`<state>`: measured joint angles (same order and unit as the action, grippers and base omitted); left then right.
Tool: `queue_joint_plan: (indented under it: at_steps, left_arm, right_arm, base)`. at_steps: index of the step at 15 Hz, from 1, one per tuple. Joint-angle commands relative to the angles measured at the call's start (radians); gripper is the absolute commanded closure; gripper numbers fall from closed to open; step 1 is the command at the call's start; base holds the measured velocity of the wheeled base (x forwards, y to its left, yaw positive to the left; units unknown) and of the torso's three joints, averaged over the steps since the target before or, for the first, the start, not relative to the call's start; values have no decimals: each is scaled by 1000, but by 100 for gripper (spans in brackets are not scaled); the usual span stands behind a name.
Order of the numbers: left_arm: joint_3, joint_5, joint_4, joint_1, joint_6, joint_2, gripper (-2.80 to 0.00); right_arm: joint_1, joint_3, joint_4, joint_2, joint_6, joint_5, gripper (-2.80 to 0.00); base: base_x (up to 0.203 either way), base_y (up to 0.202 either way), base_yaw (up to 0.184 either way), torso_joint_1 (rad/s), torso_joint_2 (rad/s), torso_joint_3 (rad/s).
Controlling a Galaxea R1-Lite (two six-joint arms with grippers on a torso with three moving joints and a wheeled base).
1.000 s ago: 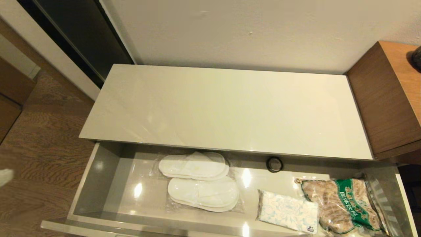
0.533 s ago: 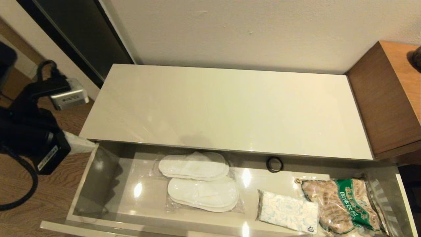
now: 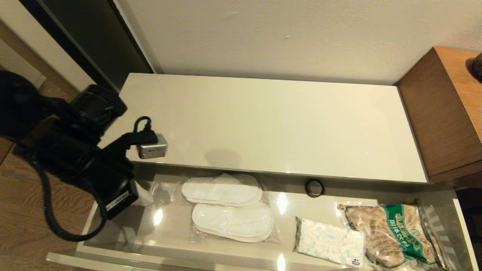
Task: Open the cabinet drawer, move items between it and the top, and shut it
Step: Take out the disposable slippers from the drawer
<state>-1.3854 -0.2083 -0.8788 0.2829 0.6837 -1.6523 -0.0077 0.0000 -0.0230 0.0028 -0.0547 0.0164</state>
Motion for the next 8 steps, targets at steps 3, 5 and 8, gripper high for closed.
queue_joint_plan:
  at_steps: [3,5,8]
  left_arm:
    - [57,-3,189,56,-48,-217,0]
    - [113,2,236,65,-62,-260,0]
    - [266,44,398,98,-125,-230,0]
  right_arm:
    - [0,0,0,2,-1,0,0]
    - [0,0,0,2,-1,0,0]
    - [0,0,0,2,-1,0,0]
  base:
    - [0,0,0,0,0,0]
    - [0,0,0,0,0,0]
    - [0,0,0,0,0,0]
